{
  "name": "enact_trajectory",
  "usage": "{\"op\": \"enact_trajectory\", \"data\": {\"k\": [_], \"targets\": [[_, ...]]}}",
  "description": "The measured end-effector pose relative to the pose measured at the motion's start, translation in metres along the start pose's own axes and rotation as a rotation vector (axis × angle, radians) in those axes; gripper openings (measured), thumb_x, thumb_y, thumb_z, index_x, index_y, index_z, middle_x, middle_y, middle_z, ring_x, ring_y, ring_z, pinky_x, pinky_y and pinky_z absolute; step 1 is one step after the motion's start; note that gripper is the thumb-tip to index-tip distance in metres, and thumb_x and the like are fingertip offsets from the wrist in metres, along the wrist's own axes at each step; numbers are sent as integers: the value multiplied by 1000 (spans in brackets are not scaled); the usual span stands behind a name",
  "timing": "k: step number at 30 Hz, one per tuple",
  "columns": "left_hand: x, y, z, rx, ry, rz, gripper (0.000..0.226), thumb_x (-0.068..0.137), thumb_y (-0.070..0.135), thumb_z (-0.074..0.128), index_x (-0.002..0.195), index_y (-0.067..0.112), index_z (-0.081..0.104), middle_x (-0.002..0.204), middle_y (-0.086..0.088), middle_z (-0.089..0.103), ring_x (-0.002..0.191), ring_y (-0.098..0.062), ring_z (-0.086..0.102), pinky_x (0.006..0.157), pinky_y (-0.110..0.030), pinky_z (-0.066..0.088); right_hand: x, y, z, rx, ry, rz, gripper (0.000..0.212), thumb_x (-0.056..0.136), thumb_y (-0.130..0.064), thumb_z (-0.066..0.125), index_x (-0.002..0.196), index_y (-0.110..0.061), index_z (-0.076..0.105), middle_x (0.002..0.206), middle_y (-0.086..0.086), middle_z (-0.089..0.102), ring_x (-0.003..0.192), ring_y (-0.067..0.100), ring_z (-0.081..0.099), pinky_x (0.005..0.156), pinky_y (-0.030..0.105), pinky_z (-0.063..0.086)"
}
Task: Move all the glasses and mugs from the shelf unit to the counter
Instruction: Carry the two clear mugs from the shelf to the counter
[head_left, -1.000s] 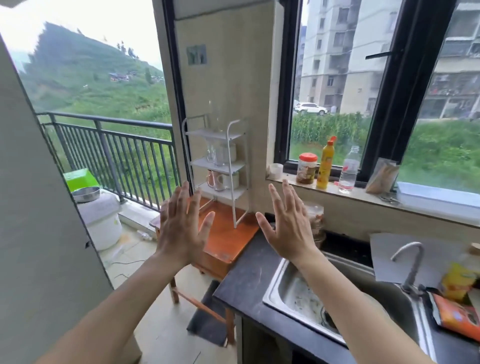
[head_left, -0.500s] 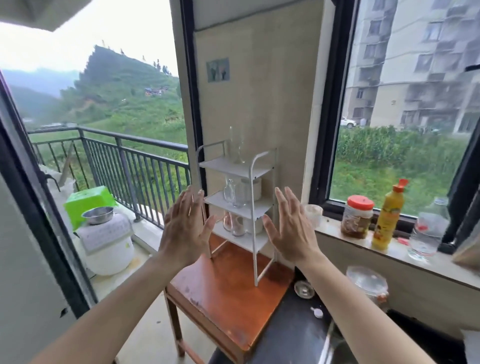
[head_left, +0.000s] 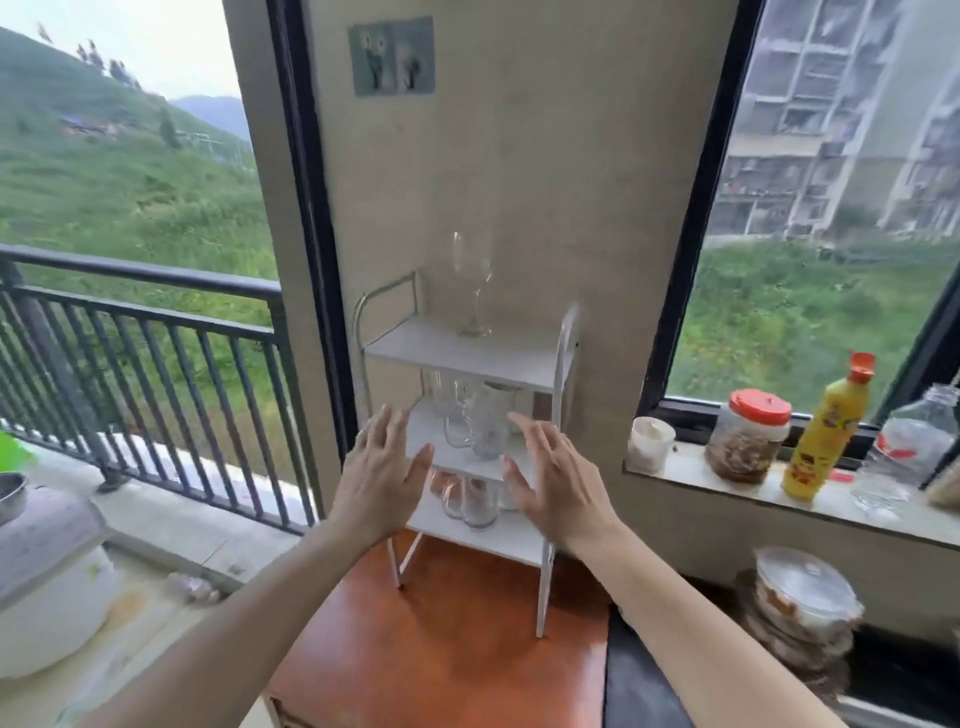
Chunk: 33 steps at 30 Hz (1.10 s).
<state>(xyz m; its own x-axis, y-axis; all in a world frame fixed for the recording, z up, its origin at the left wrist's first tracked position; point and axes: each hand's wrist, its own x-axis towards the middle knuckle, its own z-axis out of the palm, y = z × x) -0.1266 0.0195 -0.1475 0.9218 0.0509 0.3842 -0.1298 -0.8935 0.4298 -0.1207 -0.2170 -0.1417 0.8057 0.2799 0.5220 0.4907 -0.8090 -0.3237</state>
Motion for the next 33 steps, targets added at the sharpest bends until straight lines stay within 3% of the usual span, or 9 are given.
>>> {"op": "enact_trajectory", "data": {"k": [7,10,12,14,18,21,24,29,33], "targets": [[64,-43,23,-246,-138,1,64,103,45,37,156,13,22,160,-9,28,148,-25,24,120,-43,23,57,-22,50,34,-201,289,84,98,-40,53,157,-47,-7,151,9,47,115,33,63,80,37,48],[86,-45,33,-388,-174,-60,56,103,41,39,151,12,33,150,-13,42,138,-29,39,113,-44,33,75,-20,60,15,-216,380,78,100,-42,50,159,-42,-1,132,10,62,111,31,64,86,40,53],[99,-44,38,-503,-194,-98,50,104,39,41,146,13,41,144,-11,51,128,-25,50,103,-35,39,82,-18,62,-23,-208,399,67,102,-45,47,158,-37,10,122,11,66,109,33,64,85,45,55],[108,-39,39,-643,-208,-140,45,104,38,43,142,15,46,140,-8,56,123,-21,54,99,-33,42,83,-16,60,-68,-198,391,58,101,-48,46,151,-33,21,119,11,64,107,35,65,83,45,56],[124,-30,44,-758,-255,-172,42,103,43,41,138,22,49,137,-1,58,120,-22,57,105,-45,43,81,-13,58,-127,-176,418,54,97,-53,53,138,-24,32,121,11,49,98,36,64,80,46,58],[131,-21,50,-880,-259,-171,32,105,33,41,127,13,54,126,-3,61,95,-14,59,84,-38,49,80,-10,61,-75,-125,408,52,94,-51,60,131,-22,37,121,9,43,98,32,62,79,45,58],[135,-16,53,-963,-263,-199,26,105,27,41,117,10,55,117,-5,65,86,-18,57,68,-30,43,80,-8,65,-14,-122,397,60,95,-47,61,142,-22,33,129,11,44,109,34,58,83,44,53],[144,-24,54,-959,-261,-245,23,104,30,45,116,10,51,101,-8,60,82,-19,54,69,-30,44,77,-7,73,90,-96,398,66,101,-37,57,153,-25,17,140,14,44,116,37,58,80,38,44],[146,-40,55,-783,-190,-329,38,101,39,49,120,6,53,90,-1,58,77,-17,53,66,-31,44,72,-14,82,187,-58,402,68,102,-26,47,157,-34,8,163,8,17,136,35,44,94,44,44]]}}
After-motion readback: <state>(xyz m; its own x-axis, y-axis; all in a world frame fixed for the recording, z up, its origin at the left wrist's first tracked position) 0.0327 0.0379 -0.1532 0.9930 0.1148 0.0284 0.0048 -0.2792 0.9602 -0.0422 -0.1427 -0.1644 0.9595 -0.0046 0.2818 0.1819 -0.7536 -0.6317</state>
